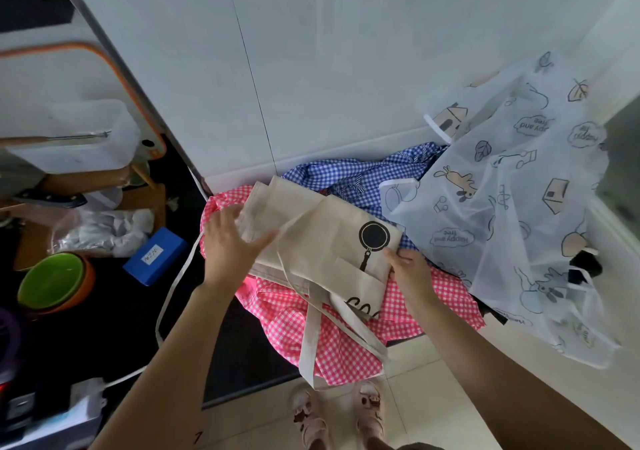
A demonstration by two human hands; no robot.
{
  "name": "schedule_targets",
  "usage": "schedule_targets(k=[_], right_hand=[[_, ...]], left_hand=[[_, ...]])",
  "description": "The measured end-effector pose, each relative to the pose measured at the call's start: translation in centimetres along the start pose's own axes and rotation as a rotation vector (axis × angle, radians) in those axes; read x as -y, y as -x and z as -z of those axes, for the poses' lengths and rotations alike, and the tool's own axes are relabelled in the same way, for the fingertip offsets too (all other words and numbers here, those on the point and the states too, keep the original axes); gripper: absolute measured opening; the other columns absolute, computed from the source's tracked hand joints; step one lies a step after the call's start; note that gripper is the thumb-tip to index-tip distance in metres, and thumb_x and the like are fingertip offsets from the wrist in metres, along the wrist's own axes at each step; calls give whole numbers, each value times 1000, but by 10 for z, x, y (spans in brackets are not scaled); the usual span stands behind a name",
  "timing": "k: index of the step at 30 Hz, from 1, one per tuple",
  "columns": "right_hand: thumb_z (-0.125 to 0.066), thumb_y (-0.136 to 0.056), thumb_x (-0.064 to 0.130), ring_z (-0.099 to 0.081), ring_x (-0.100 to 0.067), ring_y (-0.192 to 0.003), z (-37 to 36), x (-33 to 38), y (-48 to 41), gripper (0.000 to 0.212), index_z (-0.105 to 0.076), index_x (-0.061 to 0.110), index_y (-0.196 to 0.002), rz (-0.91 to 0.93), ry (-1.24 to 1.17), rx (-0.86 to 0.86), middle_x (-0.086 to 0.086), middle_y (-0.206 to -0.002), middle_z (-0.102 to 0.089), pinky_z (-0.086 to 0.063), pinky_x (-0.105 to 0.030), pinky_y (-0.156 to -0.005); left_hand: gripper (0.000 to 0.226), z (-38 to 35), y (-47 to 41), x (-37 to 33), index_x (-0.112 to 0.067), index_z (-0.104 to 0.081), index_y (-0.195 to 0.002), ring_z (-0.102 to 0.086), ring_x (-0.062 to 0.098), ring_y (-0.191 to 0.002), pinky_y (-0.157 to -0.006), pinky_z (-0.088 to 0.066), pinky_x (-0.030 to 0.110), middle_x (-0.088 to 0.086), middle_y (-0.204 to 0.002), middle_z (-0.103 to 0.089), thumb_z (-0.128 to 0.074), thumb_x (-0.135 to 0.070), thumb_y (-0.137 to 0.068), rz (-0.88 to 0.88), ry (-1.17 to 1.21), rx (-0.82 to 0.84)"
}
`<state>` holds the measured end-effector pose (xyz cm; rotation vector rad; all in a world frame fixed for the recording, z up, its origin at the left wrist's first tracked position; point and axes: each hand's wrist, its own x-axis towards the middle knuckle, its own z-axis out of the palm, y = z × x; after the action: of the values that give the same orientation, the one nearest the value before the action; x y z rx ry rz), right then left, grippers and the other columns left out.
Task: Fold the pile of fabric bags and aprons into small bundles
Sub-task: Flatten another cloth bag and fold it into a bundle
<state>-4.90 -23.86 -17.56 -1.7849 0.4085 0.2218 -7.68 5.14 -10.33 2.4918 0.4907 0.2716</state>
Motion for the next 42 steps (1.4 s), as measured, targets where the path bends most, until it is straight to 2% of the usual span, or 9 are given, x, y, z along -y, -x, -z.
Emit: schedule_targets(k=[5,7,12,22,26,31,33,37,42], right_hand=[[-68,-86,25,-65,-4,-72,0,6,12,20,-62,6,-88,-25,53,112,0,-81,-67,-43,-9,-57],[-77,-73,39,-64,-15,-105,0,4,12,55,-57,16,-119,87,121,82,0,-113,-66,-52,-22,-79],[-60,-72,65,-1,-28,-147,-5,3,40,95,-15,36,-150,667,847,216,-6,-160,-6,-13,-41,-115],[-68,-79,10,-10,-29,-146,-17,-45,58,67,-45,31,-139,821,924,283,-5,-160,-14,-51,-29,-96],[-56,-91,30,-22,-18,-144,-13,-44,61,42,-49,25,-132,610,490,208,-1,-152,-30,-30,-25,-112],[-62,-88,40,-63,-21,-95,-7,-14,45,43,-60,4,-112,17,-60,-1,-5,-102,-65,-48,-20,-75],[-63,-85,50,-63,-37,-87,-8,-9,32,59,-63,-6,-104,-66,-40,104,-23,-97,-66,-53,-35,-75],[-62,-89,42,-66,-23,-92,-16,8,21,41,-64,5,-106,-227,-38,163,-11,-103,-69,-53,-45,-90],[-54,-93,43,-59,-26,-76,14,31,6,38,-60,6,-92,53,242,-93,-9,-81,-60,-49,-38,-69]], left_hand=[[50,-22,-2,-8,-17,-55,-122,-45,26,-118,-107,-31,46,1,-118,-53,-67,-45,-82,13,-106,267],[23,-24,-5,-5,-12,-64,-98,-57,27,-96,-95,-41,46,2,-91,-59,-59,-34,-90,45,-25,228],[35,-14,-10,12,-1,-59,-71,-52,23,-63,-49,-33,25,12,-66,-56,-51,-24,-95,155,40,140],[19,-15,-18,29,-12,-55,-75,-42,17,-57,-50,-34,26,8,-68,-51,-52,-20,-93,324,97,127],[14,-13,-19,32,-12,-59,-80,-49,19,-73,-57,-37,23,2,-76,-54,-53,-14,-92,351,131,151],[23,-2,-14,27,-5,-58,-115,-52,17,-92,-73,-37,24,0,-99,-55,-54,-12,-92,358,233,24],[37,-1,-10,21,-4,-48,-127,-51,20,-96,-76,-38,27,2,-104,-51,-54,-20,-95,356,254,28],[57,-4,-6,22,-7,-42,-133,-55,23,-97,-76,-42,30,10,-119,-58,-63,-38,-89,371,289,141],[42,-17,9,19,-11,-45,-132,-63,28,-93,-77,-54,38,17,-116,-62,-58,-22,-93,384,305,265]])
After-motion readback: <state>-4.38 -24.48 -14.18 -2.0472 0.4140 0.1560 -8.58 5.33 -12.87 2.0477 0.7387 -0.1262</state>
